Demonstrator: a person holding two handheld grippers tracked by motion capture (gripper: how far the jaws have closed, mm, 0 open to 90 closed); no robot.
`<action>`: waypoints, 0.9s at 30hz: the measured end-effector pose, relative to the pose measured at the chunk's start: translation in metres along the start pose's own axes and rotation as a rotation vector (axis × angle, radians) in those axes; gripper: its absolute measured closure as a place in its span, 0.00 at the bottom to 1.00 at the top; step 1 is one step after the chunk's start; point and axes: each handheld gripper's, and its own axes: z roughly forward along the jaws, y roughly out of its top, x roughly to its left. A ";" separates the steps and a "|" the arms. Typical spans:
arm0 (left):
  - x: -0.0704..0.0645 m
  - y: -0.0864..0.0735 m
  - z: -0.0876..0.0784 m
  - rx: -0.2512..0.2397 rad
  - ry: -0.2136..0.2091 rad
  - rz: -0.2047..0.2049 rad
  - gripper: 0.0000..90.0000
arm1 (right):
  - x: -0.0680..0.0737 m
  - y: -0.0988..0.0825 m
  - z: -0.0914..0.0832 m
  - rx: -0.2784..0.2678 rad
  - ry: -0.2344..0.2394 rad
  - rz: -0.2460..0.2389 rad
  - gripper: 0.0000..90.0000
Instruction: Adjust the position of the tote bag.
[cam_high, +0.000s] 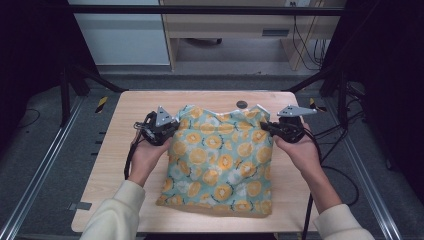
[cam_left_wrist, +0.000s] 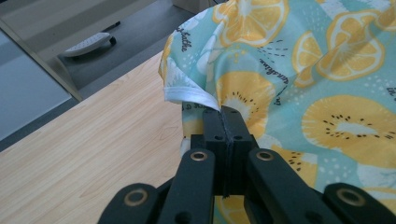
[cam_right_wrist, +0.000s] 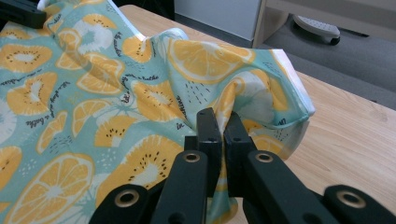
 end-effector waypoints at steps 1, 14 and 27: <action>-0.002 -0.001 0.000 -0.005 0.001 0.000 1.00 | 0.001 -0.002 -0.001 0.000 -0.002 -0.007 0.98; -0.018 -0.020 -0.004 -0.020 -0.014 0.041 1.00 | 0.014 -0.029 -0.011 -0.018 0.014 -0.042 0.99; -0.031 -0.038 -0.009 -0.034 -0.018 0.066 1.00 | 0.023 -0.048 -0.016 -0.022 0.028 -0.049 0.99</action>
